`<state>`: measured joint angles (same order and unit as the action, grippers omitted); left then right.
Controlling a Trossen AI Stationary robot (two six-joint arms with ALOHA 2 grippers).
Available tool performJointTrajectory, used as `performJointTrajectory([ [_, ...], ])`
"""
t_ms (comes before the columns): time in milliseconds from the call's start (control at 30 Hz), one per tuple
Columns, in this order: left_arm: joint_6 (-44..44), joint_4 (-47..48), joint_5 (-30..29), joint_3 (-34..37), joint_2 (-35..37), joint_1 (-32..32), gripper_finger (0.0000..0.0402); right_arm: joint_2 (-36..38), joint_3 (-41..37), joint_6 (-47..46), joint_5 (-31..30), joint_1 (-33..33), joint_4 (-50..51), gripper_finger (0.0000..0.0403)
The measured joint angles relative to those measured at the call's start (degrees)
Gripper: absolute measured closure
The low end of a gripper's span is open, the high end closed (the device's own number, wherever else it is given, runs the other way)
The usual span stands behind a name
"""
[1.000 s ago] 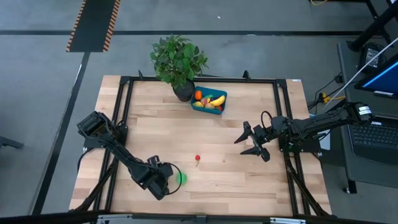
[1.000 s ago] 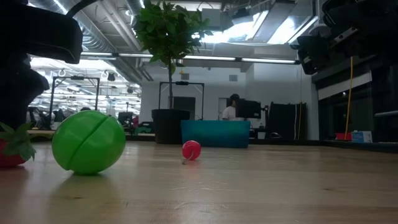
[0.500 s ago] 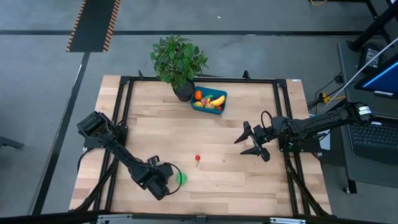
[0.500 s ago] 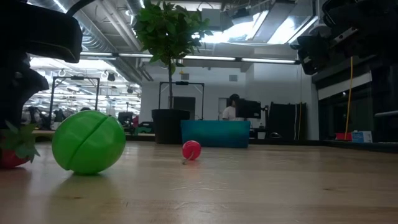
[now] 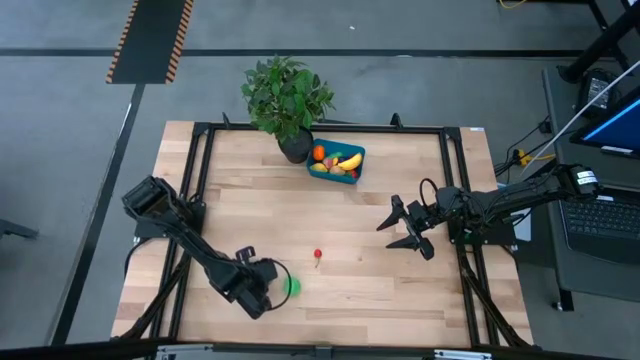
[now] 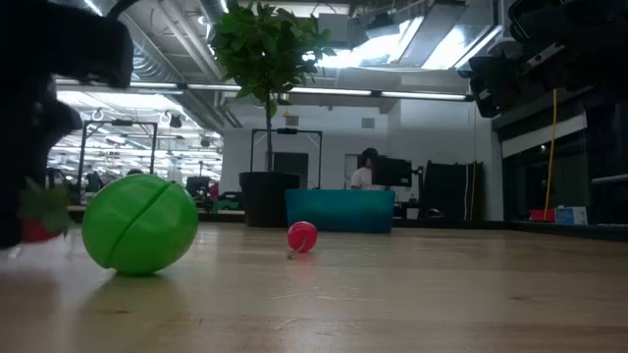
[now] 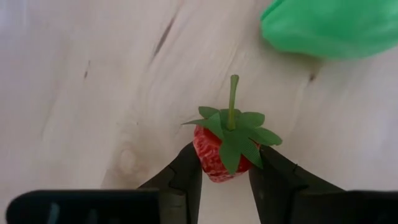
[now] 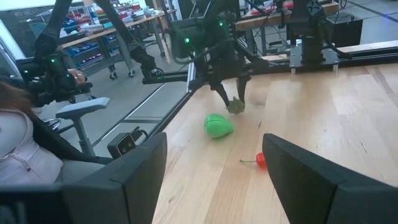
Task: Pick and placing Produce into tupperware
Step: Put the red strawberry into the blue container
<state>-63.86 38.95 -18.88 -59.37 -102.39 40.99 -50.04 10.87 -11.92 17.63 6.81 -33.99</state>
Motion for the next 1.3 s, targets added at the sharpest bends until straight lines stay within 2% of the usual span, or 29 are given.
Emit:
performJointTrajectory([
  [233, 4.2, 0.6, -2.3, 0.0, 6.4, -0.3, 0.0302, 0.0, 0.0, 0.0, 0.0, 0.0, -0.1, 0.0137],
  [400, 9.7, 0.6, -8.5, 0.0, 12.8, -0.3, 0.0302, 0.0, 0.0, 0.1, 0.0, 0.0, -0.1, 0.0137],
  [633, 19.0, 0.5, -21.5, 0.0, 22.2, -0.1, 0.0303, 0.0, 0.0, 0.5, 0.0, 0.0, -0.1, 0.0137],
  [867, 23.5, -0.2, -25.6, 0.0, 23.8, -0.4, 0.0303, 0.0, 0.0, 1.7, 0.0, 0.0, -0.1, 0.0137],
  [1033, 27.7, -11.4, -25.5, 5.3, 23.8, -1.6, 0.0303, 0.0, 0.0, 3.4, 0.0, 0.0, 0.0, 0.0137],
  [1300, 40.8, -45.2, -21.0, 19.4, 23.8, -4.0, 0.0303, 0.0, 0.0, 3.2, 0.0, 0.0, -0.1, 0.0137],
])
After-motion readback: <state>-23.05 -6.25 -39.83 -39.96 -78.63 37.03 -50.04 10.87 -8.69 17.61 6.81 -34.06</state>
